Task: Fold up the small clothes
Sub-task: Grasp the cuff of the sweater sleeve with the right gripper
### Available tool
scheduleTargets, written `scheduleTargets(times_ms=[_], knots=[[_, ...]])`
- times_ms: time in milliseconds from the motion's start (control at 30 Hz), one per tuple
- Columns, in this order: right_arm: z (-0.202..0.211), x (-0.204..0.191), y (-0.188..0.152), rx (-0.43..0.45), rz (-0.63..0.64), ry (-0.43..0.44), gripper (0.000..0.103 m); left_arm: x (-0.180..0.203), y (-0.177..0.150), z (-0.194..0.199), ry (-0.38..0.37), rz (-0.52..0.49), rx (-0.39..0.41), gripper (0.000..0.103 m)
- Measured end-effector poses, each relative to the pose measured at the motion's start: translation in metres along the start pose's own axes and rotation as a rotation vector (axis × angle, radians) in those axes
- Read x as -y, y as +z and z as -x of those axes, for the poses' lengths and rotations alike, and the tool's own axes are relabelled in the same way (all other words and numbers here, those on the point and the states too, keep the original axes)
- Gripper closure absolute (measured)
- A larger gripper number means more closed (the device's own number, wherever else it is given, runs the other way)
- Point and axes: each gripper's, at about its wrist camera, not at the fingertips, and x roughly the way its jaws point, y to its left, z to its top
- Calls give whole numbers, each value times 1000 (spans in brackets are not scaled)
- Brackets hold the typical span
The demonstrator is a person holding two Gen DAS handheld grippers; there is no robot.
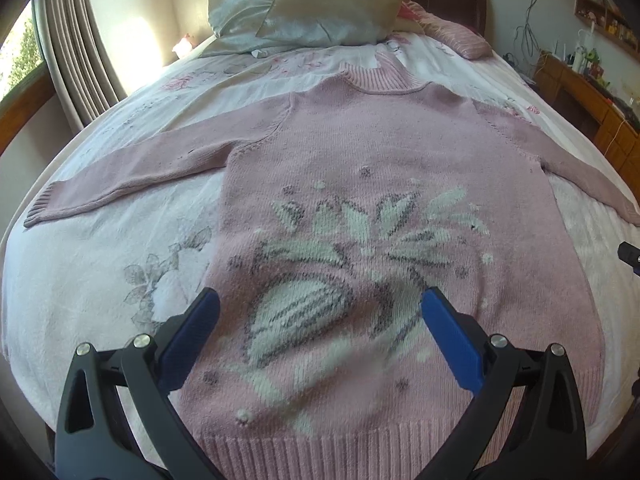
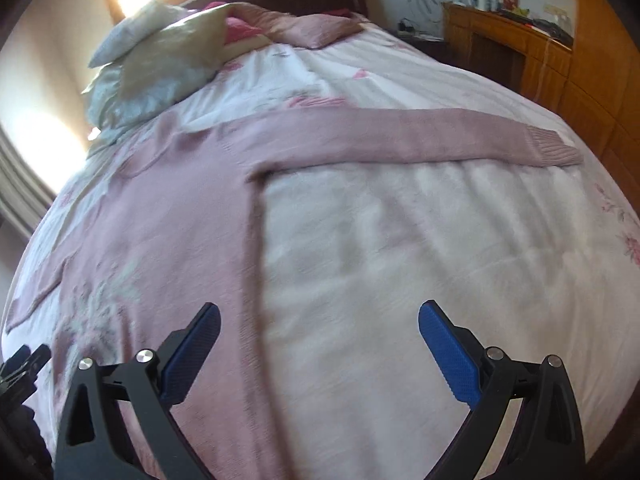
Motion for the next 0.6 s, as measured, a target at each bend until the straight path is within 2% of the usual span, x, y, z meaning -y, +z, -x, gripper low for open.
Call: scheduleTargets(times_ms=[167, 300, 367, 467, 600], knots=[[-48, 101, 82, -68, -99, -89, 4, 39, 54, -24, -13, -13, 52, 3], [-90, 180, 129, -134, -198, -165, 4, 66, 83, -36, -23, -17, 93, 3], [-107, 219, 141, -153, -284, -176, 4, 74, 90, -41, -27, -23, 110, 3], [-130, 260, 150, -173, -394, -132, 5, 77, 93, -51, -7, -39, 118, 3], [-144, 283, 157, -141, -456, -97, 5, 70, 91, -69, 37, -45, 105, 3]])
